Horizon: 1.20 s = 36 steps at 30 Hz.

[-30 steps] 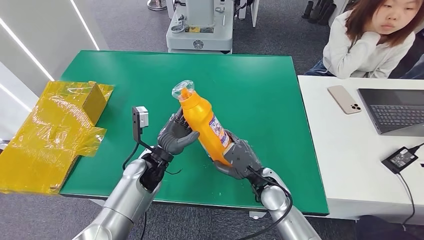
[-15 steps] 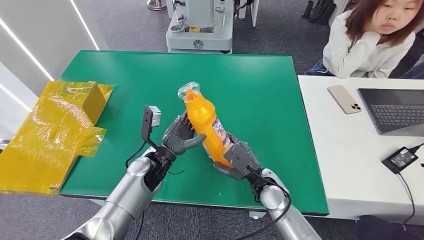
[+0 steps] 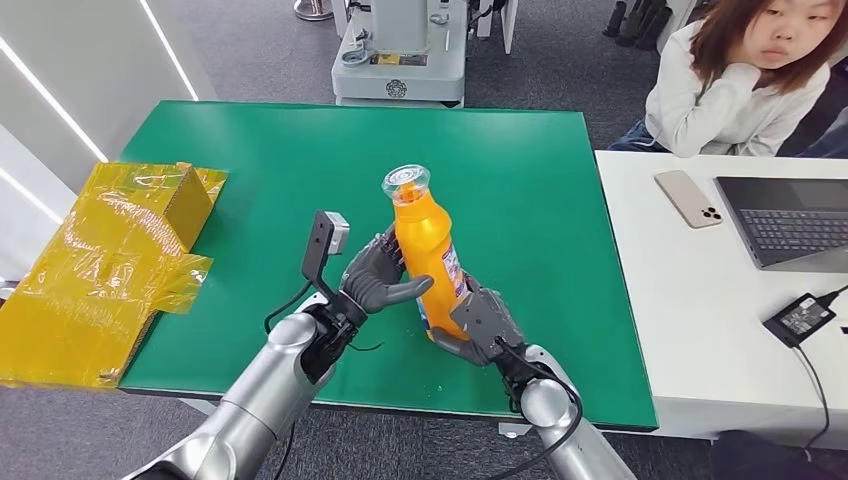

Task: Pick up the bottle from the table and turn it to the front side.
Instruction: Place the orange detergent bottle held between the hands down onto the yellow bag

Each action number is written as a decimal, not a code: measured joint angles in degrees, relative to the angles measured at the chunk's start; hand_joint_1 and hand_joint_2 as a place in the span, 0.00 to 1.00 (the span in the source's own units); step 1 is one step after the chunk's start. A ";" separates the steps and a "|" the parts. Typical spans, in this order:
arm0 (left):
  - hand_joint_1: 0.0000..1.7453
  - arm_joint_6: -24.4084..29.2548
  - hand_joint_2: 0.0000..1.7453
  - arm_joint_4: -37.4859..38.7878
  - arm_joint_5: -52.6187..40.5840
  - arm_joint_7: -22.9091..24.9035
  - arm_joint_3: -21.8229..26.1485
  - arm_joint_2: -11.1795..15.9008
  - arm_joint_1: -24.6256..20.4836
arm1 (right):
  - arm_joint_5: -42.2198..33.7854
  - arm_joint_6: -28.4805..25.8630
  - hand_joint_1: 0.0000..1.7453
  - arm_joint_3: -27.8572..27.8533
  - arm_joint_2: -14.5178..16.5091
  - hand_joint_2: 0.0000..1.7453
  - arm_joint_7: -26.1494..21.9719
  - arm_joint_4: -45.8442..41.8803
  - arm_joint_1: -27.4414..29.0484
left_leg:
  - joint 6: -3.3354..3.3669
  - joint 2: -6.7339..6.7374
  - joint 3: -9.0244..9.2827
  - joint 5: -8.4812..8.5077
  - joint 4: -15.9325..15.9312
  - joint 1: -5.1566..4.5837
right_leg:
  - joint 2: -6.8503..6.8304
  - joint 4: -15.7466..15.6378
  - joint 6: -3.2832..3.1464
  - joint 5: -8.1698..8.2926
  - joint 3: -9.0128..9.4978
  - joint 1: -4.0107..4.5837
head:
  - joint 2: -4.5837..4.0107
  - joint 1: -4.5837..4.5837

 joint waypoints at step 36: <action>1.00 6.81 1.00 1.40 -1.99 -1.11 -3.95 -1.33 -4.23 | -1.61 -1.88 0.00 -0.01 -0.17 1.00 -1.13 0.20 -0.30 | 0.00 0.00 -0.01 0.00 0.01 0.00 | 0.00 0.01 0.00 0.00 0.00 0.00 | 0.00 0.00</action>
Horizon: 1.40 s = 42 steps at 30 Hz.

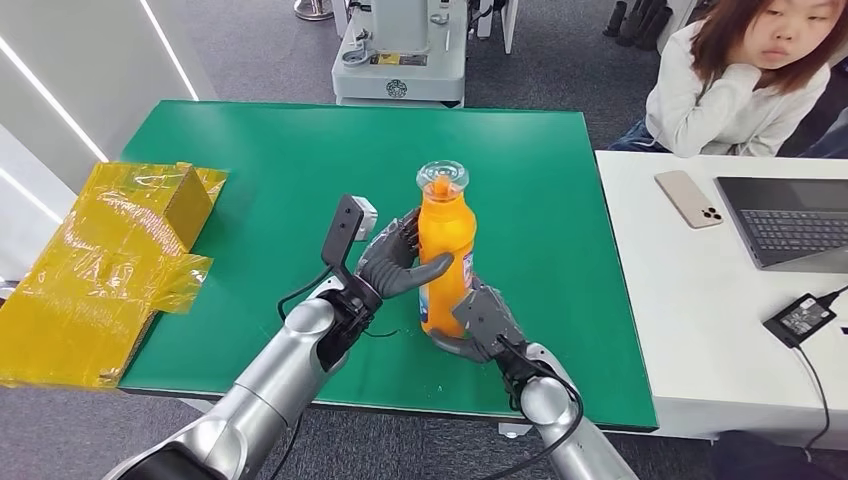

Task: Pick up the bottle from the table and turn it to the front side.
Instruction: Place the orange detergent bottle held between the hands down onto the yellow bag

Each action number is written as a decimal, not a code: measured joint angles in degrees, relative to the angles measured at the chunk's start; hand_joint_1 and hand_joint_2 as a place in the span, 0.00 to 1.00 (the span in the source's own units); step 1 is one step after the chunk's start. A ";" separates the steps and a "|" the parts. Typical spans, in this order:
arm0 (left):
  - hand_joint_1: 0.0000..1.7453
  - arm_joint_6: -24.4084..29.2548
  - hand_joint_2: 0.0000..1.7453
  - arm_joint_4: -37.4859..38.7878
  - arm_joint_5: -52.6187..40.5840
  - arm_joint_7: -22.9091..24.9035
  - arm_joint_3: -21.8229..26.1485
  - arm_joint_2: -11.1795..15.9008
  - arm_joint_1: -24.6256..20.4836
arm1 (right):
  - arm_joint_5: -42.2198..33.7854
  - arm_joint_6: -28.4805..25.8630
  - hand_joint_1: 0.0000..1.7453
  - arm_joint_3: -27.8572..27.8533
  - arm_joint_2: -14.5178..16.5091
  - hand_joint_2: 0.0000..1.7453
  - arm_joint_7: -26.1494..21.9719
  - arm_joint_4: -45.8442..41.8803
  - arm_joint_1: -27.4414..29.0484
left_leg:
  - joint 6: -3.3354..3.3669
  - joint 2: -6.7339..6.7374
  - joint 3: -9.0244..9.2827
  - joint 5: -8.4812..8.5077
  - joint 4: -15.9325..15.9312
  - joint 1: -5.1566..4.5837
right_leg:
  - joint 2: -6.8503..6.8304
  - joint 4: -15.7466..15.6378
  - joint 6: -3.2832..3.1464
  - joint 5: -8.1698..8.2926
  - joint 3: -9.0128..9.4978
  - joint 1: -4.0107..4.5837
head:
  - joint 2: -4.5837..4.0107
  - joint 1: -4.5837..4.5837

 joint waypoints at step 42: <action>1.00 31.30 1.00 -12.54 -39.91 -7.16 0.14 7.86 -1.32 | -2.31 -0.13 0.00 -1.63 -1.46 1.00 -2.74 -20.41 8.44 | -0.01 0.01 0.00 0.00 -0.02 0.01 | 0.01 0.01 0.00 0.00 0.00 0.00 | 0.00 0.00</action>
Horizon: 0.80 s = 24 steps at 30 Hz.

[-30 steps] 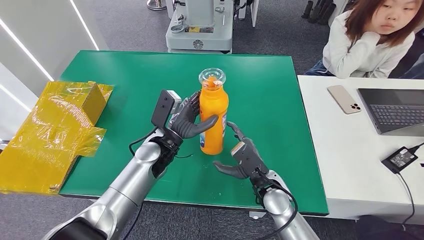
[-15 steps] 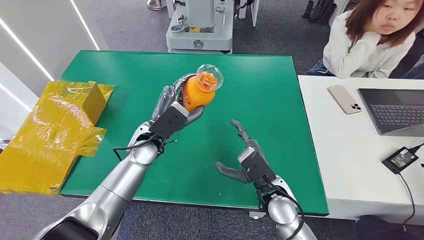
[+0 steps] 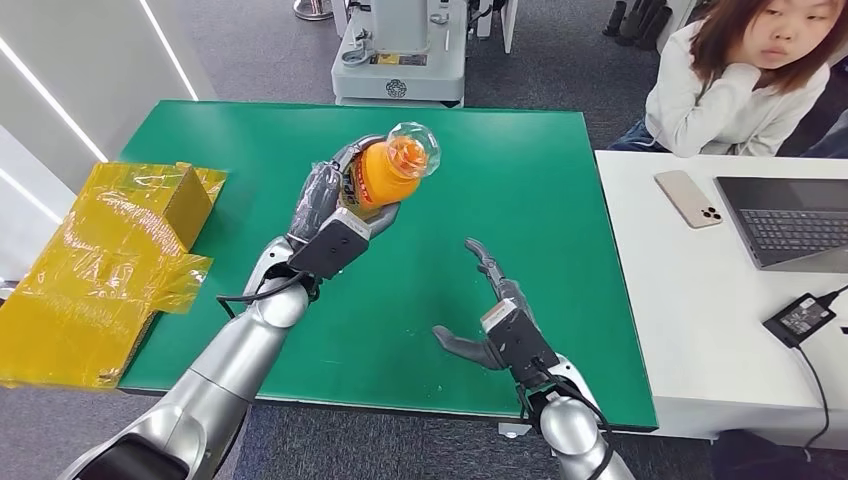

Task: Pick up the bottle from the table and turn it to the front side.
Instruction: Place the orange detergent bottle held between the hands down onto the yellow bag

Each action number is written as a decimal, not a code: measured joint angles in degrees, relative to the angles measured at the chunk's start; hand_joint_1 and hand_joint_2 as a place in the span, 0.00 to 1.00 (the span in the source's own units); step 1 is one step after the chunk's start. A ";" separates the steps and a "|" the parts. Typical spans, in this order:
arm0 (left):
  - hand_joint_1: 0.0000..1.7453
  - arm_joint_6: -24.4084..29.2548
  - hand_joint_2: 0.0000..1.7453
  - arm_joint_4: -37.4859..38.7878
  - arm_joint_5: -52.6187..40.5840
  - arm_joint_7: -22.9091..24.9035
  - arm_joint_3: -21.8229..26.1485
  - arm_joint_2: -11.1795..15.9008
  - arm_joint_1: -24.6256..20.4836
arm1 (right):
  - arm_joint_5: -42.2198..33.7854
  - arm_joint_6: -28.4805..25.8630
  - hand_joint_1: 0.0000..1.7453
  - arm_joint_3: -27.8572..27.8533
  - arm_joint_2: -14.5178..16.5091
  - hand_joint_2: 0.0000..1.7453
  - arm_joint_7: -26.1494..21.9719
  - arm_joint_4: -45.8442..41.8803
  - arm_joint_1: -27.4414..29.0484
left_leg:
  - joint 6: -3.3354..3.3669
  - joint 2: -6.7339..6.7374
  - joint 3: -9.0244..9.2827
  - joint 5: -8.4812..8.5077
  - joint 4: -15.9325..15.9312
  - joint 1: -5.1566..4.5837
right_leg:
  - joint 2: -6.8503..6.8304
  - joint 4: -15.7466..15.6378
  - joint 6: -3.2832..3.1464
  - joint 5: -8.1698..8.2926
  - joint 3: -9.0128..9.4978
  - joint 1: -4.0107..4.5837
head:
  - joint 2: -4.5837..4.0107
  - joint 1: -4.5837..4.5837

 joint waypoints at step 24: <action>1.00 17.11 1.00 0.77 -52.05 11.18 6.61 6.84 1.61 | 3.11 0.33 0.00 -2.49 -0.46 1.00 -2.18 -11.96 9.54 | 0.00 -0.01 0.00 0.00 -0.03 0.00 | -0.01 -0.01 -0.03 -0.03 0.00 0.01 | 0.00 0.00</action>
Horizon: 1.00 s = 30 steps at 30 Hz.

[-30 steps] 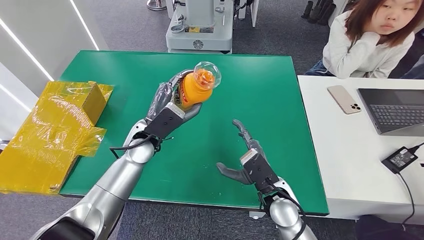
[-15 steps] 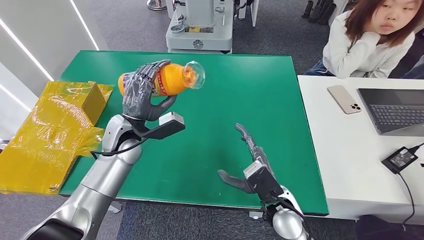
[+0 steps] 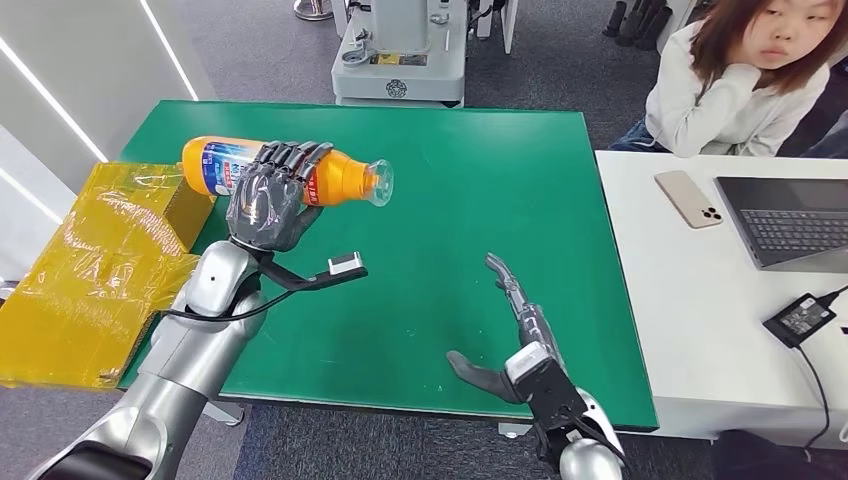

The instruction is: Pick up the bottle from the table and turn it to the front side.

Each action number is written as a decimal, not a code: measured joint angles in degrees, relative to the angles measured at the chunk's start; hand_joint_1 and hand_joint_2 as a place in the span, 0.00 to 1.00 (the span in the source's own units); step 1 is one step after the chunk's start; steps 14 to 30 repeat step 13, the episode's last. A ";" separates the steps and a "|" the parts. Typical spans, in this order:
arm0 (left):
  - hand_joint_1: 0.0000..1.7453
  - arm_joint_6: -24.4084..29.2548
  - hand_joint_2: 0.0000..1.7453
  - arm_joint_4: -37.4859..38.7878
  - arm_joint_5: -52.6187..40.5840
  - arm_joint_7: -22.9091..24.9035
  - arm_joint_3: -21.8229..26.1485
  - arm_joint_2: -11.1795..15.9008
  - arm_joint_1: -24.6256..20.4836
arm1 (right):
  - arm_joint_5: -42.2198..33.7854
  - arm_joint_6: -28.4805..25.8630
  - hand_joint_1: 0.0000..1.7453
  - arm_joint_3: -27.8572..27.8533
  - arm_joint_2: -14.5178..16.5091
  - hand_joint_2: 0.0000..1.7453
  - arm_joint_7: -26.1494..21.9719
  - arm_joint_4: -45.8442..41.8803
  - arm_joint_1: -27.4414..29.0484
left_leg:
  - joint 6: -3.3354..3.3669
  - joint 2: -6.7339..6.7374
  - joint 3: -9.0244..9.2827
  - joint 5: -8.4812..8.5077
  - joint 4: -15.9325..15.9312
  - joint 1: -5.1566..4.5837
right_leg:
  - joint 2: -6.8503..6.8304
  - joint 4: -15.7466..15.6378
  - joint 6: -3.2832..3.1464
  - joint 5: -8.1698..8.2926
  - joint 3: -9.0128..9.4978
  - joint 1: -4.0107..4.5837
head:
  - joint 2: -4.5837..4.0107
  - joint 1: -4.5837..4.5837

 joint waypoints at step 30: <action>1.00 -10.58 1.00 10.54 -11.43 16.12 -4.81 2.57 -3.54 | 1.55 1.05 0.00 -0.90 0.28 1.00 -0.18 -1.70 1.93 | -0.01 0.03 0.03 0.01 -0.01 0.02 | 0.04 0.03 -0.01 0.00 -0.01 0.01 | 0.00 0.00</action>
